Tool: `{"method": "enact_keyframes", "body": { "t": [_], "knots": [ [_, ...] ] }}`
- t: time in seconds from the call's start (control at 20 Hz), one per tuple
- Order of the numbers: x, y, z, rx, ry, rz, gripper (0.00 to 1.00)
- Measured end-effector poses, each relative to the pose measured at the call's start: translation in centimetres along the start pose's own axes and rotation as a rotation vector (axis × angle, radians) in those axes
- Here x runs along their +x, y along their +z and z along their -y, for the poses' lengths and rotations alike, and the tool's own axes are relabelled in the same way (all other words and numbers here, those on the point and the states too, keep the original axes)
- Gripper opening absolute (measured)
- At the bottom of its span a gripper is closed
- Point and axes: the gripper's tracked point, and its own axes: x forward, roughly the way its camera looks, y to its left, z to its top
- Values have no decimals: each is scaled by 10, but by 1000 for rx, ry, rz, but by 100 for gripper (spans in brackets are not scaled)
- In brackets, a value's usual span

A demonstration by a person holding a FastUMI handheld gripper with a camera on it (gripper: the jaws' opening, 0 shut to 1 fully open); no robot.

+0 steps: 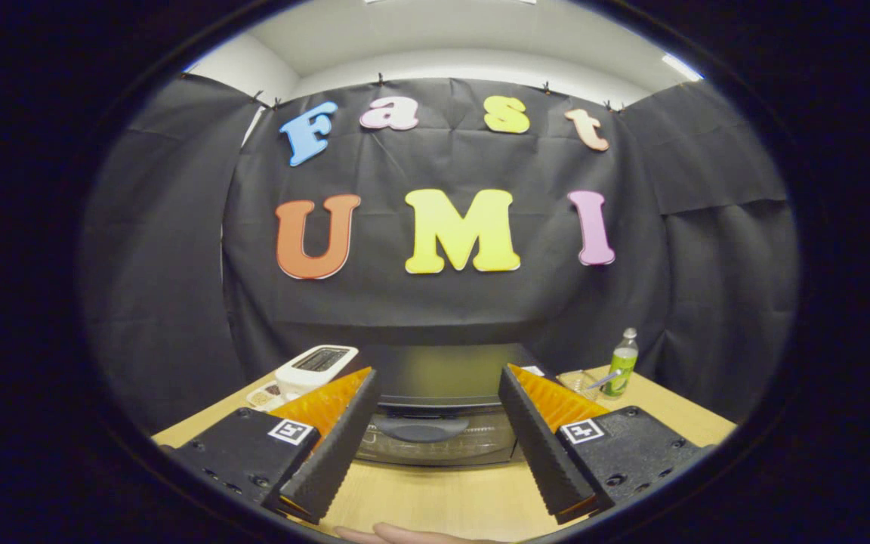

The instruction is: Open the toaster oven, put the food inside, and close the toaster oven door.

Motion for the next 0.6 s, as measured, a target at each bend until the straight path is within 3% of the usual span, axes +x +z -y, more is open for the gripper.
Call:
{"method": "enact_keyframes", "body": {
  "t": [0.3,0.6],
  "knots": [
    [57,-37,-11,23,31,-71,100],
    [88,-77,-4,37,-22,-157,100]
  ]
}}
